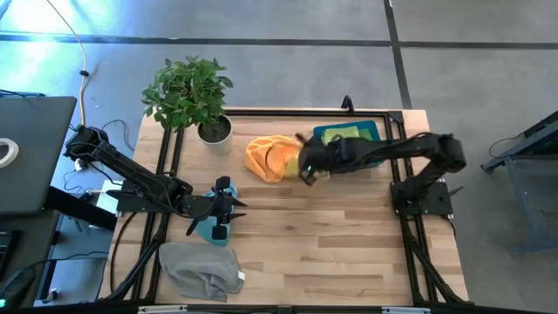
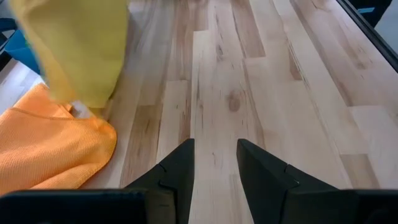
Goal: Fold microfiber towels
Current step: Put the yellow microfiber cloth into the blue bin
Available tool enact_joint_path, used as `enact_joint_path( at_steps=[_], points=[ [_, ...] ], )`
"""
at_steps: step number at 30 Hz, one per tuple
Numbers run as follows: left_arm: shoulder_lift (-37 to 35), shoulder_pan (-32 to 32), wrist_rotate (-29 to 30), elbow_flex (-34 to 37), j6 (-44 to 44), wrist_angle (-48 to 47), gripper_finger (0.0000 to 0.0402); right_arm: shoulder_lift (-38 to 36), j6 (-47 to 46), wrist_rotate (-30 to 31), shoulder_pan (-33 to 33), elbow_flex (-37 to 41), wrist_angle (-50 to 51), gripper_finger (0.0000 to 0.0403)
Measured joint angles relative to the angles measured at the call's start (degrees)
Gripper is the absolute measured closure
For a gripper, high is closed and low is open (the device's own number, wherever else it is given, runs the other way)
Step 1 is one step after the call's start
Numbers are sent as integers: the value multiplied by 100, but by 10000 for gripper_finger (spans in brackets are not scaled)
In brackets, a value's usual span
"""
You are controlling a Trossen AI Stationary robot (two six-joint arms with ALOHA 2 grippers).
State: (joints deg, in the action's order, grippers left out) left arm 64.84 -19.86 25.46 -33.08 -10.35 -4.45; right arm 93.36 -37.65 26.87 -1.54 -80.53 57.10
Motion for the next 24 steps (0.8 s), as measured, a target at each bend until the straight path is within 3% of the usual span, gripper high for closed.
enact_joint_path(
  at_steps=[4,10,16,24],
  points=[
    [0,-1,1,0,0,0,291,-409,-289,-74,-511,458,-608,402],
    [0,1,2,0,2,2,291,-616,238,-184,-1287,550,-805,402],
    [0,0,2,0,1,2,291,-589,-41,-194,-1955,550,-140,402],
    [0,0,2,0,0,8,291,-561,-550,-182,-2305,553,480,402]
  ],
)
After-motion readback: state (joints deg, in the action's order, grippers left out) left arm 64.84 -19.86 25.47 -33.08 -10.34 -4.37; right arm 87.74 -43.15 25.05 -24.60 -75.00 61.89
